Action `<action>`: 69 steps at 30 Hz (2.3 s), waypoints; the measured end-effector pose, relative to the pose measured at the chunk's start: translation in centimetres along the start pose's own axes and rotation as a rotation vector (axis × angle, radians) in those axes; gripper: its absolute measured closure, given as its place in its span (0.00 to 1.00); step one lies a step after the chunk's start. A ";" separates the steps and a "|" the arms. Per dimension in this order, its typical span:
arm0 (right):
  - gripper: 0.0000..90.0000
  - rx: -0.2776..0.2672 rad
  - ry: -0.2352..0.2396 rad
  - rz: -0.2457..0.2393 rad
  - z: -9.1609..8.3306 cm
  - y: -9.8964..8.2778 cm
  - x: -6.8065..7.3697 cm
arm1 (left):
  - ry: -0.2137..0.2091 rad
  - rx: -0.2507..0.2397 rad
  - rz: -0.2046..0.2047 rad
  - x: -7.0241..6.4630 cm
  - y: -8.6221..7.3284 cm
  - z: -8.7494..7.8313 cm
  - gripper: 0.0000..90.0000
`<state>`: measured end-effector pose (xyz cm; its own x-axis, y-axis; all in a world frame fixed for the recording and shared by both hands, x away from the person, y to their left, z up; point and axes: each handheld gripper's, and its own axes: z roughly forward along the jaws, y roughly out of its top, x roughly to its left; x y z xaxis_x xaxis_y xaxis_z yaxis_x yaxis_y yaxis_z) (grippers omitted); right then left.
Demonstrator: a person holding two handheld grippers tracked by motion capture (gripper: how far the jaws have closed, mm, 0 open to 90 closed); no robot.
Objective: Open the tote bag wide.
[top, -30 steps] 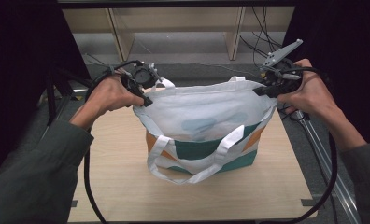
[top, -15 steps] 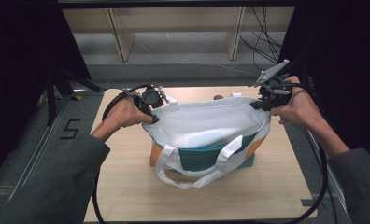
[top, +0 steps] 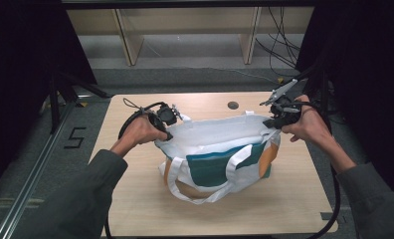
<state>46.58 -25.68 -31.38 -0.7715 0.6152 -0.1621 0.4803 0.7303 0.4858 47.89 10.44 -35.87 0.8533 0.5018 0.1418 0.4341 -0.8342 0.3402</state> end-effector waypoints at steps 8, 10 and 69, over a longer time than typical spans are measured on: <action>0.98 0.000 0.030 0.048 2.9 -1.2 -1.1 | -0.001 -0.025 -0.035 1.4 0.0 2.6 0.95; 0.98 -0.008 0.035 0.068 3.6 -1.4 -1.5 | -0.003 -0.037 -0.053 1.9 0.0 3.1 0.95; 0.98 -0.042 0.136 0.179 10.9 -6.2 -1.1 | -0.114 -0.280 -0.262 0.4 -5.2 -0.4 0.53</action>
<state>48.99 -27.60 -43.54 -0.7264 0.6857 0.0459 0.5987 0.5986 0.5322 45.88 15.11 -37.20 0.7577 0.6474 -0.0819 0.5587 -0.5787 0.5940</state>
